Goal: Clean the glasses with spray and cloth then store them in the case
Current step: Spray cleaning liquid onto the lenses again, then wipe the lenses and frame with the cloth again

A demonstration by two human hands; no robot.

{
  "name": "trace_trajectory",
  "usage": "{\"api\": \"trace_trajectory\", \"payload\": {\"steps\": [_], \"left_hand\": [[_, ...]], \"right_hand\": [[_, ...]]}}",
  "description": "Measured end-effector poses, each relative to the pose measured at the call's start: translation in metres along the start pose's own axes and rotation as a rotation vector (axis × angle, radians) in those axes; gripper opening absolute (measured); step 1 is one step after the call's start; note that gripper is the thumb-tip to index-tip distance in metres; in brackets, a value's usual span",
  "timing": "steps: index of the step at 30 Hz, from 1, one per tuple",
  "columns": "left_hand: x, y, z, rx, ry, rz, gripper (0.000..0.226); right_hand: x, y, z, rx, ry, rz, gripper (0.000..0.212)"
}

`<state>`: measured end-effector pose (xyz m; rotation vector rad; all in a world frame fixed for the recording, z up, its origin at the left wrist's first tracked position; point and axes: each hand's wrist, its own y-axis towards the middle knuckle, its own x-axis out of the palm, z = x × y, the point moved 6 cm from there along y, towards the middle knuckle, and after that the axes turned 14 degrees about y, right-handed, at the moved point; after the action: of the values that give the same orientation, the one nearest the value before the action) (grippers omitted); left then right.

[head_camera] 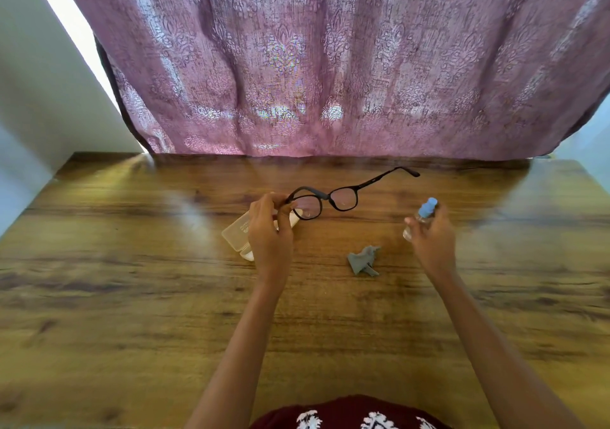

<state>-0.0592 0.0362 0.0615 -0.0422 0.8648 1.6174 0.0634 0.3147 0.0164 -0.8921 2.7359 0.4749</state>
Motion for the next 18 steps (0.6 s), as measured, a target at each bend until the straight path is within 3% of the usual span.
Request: {"api": "trace_trajectory", "payload": {"steps": [4,18], "left_hand": [[0.001,0.001,-0.003,0.009,0.013,0.015,0.008],[0.003,-0.001,-0.005,-0.002,0.017,-0.002,0.009]], "right_hand": [[0.003,-0.001,0.007,0.017,-0.019,-0.025,0.019],[0.003,-0.008,0.025,0.023,-0.043,-0.015,0.024]]}}
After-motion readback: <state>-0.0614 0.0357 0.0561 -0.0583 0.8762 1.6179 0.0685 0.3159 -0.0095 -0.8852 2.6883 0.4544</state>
